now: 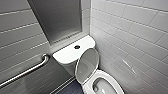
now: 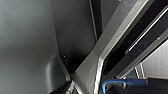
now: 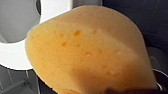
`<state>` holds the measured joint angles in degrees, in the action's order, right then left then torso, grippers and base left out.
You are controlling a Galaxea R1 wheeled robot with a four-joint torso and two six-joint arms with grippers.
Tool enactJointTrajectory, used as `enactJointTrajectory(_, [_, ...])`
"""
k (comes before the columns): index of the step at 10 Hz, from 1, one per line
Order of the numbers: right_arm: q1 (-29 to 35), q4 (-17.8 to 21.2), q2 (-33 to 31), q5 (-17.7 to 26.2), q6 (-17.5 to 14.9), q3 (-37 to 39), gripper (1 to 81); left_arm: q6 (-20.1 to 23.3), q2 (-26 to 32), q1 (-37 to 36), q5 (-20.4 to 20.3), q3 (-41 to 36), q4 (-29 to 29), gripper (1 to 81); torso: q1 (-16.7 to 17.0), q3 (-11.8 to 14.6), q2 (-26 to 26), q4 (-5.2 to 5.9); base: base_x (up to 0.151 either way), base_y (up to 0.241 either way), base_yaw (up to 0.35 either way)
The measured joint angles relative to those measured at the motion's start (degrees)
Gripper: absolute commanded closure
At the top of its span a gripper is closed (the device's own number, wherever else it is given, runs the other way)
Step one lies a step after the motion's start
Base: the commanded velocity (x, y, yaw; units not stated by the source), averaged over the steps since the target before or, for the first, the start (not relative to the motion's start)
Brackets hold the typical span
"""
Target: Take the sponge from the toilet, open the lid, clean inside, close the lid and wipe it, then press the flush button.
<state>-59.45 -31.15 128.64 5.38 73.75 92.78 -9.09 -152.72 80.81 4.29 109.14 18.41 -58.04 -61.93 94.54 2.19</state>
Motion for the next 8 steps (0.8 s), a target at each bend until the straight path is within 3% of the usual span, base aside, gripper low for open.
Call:
enactJointTrajectory(5, [-6.7, -2.6, -1.0, -0.6, 0.2, 3.7, 81.1, -0.2, 0.0, -1.0, 0.0, -0.2, 0.0, 1.0, 4.6, 0.0, -7.4, 0.00, 0.000, 0.000, 0.000])
enactJointTrajectory(8, [-11.1, -3.4, -0.9, -4.5, 0.2, 7.0, 81.1, -0.2, 0.0, -1.4, 0.0, -0.2, 0.0, 1.0, 7.7, 3.8, -12.4, 0.00, 0.000, 0.000, 0.000])
